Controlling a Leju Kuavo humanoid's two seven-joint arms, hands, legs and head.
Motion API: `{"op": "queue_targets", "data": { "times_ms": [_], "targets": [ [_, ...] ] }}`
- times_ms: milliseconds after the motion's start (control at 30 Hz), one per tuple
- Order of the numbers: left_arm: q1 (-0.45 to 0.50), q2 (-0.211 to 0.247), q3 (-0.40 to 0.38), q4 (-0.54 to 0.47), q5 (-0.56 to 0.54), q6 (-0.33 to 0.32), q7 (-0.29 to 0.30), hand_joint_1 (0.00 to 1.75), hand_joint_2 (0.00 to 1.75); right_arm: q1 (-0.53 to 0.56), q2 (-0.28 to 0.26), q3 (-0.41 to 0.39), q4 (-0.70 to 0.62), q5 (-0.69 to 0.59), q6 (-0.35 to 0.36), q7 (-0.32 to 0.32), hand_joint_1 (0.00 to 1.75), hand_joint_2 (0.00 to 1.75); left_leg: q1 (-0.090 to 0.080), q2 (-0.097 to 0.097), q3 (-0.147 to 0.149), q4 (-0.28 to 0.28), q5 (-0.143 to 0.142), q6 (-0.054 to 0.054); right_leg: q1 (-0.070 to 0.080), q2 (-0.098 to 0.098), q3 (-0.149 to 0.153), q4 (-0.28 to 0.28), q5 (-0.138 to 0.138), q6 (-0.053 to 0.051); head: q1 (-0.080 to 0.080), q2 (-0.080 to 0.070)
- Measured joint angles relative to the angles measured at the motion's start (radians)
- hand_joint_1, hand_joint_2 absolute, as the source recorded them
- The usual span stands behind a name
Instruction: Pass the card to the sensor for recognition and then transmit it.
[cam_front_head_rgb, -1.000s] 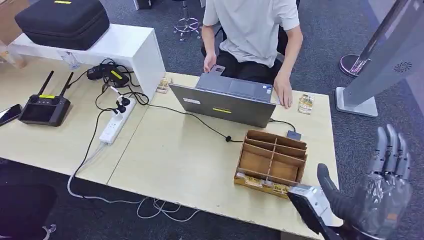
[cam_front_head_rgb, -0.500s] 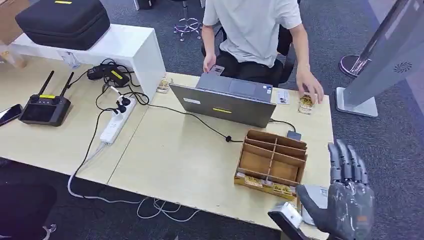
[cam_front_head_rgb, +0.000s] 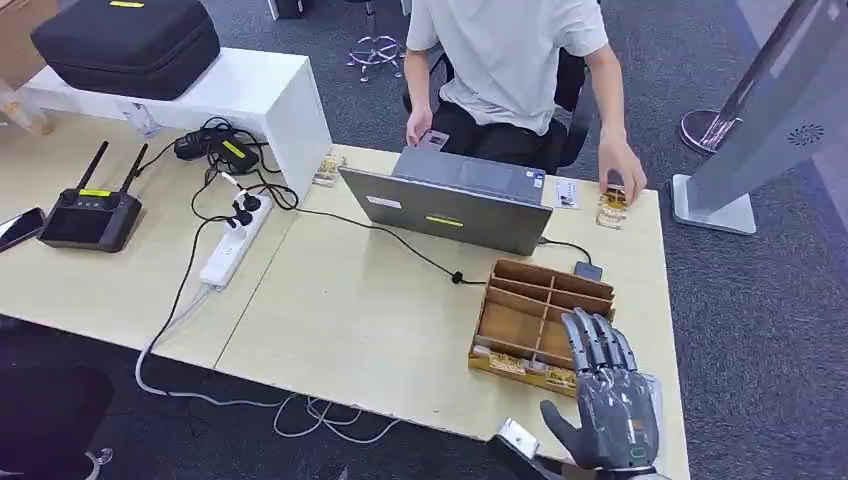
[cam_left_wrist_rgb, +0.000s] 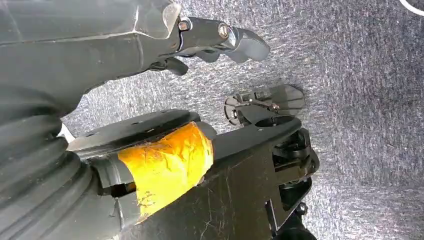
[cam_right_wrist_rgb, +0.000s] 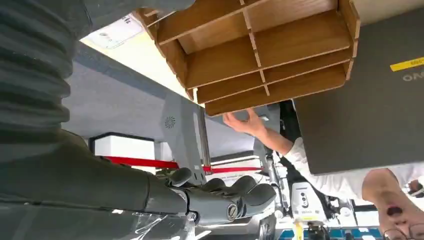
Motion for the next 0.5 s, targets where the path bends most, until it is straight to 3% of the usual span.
{"op": "queue_targets", "data": {
  "times_ms": [300,500],
  "targets": [
    [0.000,0.001,0.014,0.000,-0.014,0.000,0.000,0.00,1.75,-0.037,0.003,0.018,0.101,0.022,-0.008,0.044,0.00,1.75,0.000,0.000,0.000,0.000,0.000,0.000,0.000,0.000,0.000,0.000,0.000,0.000,0.000,0.000],
    [0.000,0.001,0.018,0.000,-0.029,-0.001,0.000,0.00,1.75,-0.076,0.018,-0.017,0.165,0.089,-0.040,0.090,0.00,1.75,0.000,0.000,0.000,0.000,0.000,0.000,0.000,0.000,0.000,0.000,0.000,0.000,0.000,0.000]
  ]
}}
